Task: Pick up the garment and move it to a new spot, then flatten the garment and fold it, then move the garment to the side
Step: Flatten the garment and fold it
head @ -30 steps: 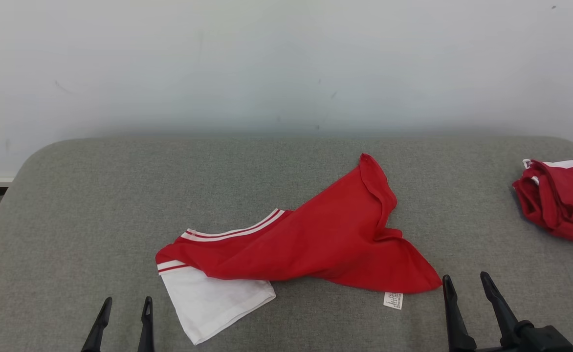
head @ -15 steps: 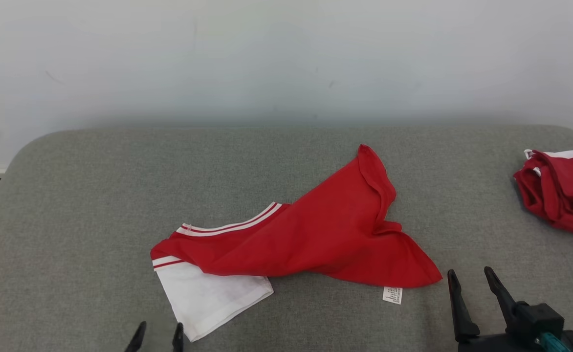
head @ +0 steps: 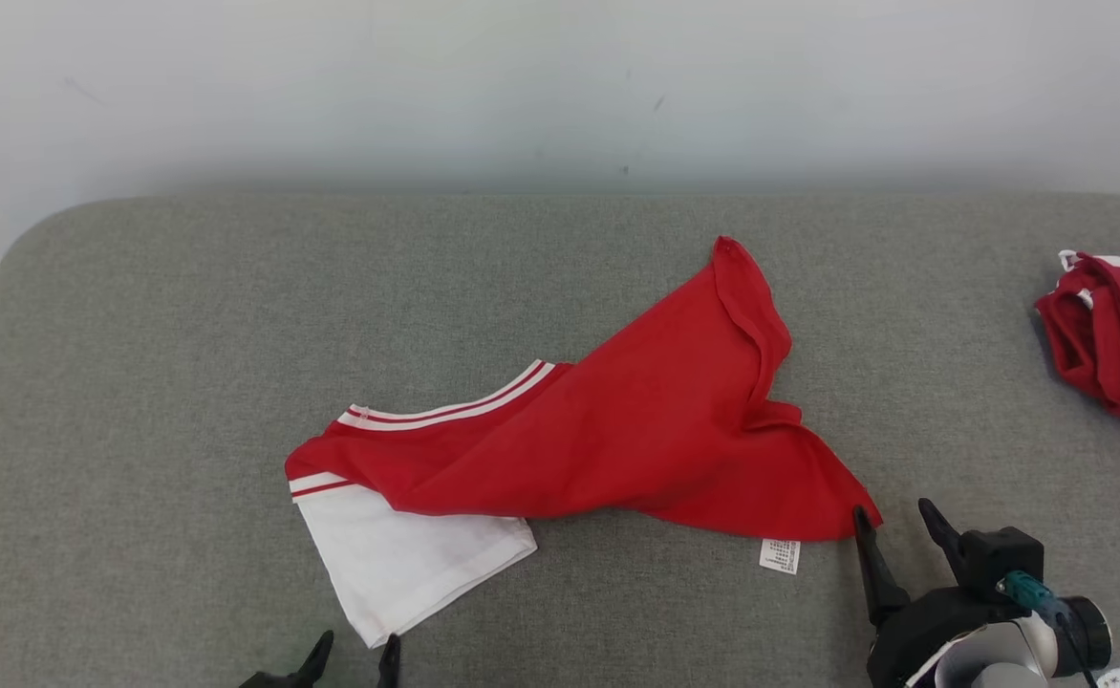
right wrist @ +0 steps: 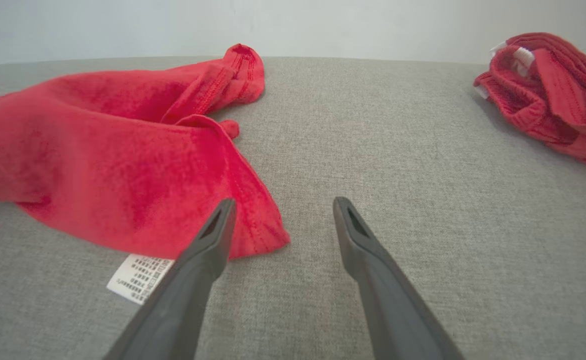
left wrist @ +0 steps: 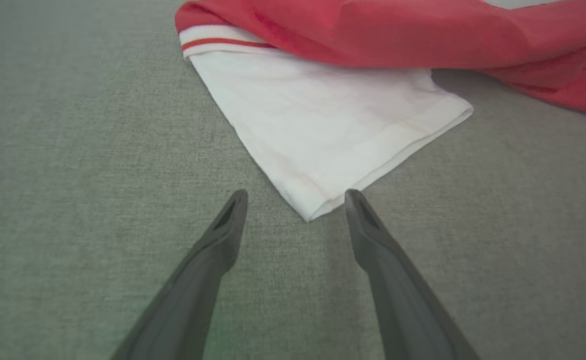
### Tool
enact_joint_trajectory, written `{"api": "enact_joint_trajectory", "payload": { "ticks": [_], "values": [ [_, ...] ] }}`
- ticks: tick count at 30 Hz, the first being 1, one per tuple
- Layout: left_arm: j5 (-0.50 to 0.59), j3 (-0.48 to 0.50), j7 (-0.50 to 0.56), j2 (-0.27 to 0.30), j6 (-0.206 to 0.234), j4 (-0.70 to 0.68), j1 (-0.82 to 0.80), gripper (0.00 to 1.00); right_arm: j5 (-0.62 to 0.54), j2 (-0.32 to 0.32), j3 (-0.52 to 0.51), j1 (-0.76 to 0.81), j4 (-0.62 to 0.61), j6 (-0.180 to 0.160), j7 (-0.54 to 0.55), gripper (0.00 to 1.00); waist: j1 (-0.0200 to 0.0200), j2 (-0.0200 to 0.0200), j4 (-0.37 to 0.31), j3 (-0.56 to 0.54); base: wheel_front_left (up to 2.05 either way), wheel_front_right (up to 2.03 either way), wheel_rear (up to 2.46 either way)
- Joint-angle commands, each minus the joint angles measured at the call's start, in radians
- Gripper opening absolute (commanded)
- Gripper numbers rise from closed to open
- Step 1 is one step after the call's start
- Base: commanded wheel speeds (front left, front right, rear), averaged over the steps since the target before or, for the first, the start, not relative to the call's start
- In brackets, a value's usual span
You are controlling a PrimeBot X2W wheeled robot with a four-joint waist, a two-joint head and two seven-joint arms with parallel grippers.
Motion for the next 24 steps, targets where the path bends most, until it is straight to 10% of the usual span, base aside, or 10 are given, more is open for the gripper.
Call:
{"api": "enact_joint_trajectory", "payload": {
  "ticks": [1,9,10,12,13,15,24],
  "values": [
    [-0.013,-0.004,-0.003,-0.002,0.002,0.018,-0.02,1.0,0.007,-0.004,0.003,-0.025,0.037,-0.003,-0.008,1.0,-0.0002,-0.0001,0.004,0.019,0.0,0.0,0.0],
    [-0.055,-0.041,-0.002,-0.016,0.002,0.089,-0.064,1.0,0.029,0.014,0.029,-0.121,0.225,-0.003,-0.031,1.0,-0.0002,-0.0001,0.017,0.048,0.0,0.0,0.0],
    [-0.06,-0.048,-0.002,-0.019,0.002,0.095,-0.07,1.0,0.033,0.016,0.034,-0.127,0.241,-0.003,-0.032,0.88,-0.0002,-0.0001,0.018,0.05,0.0,0.0,0.0],
    [-0.078,-0.062,-0.002,-0.024,0.002,0.107,-0.081,1.0,0.048,0.024,0.05,-0.137,0.271,-0.003,-0.034,0.23,-0.0002,-0.0001,0.019,0.052,0.0,0.0,0.0],
    [-0.086,-0.067,-0.002,-0.026,0.001,0.114,-0.086,0.49,0.055,0.027,0.058,-0.141,0.28,-0.003,-0.033,0.0,-0.0002,-0.0001,0.019,0.051,0.0,0.0,0.0],
    [-0.097,-0.082,-0.002,-0.03,0.001,0.119,-0.096,0.0,0.07,0.029,0.072,-0.147,0.291,-0.003,-0.034,0.0,-0.0002,-0.0001,0.018,0.049,0.0,0.0,0.0],
    [-0.155,-0.042,-0.003,-0.001,0.002,-0.031,-0.038,0.0,0.179,0.017,0.197,-0.037,0.129,-0.003,-0.038,0.0,-0.0002,-0.0001,0.002,0.0,0.0,0.0,0.0]
  ]
}}
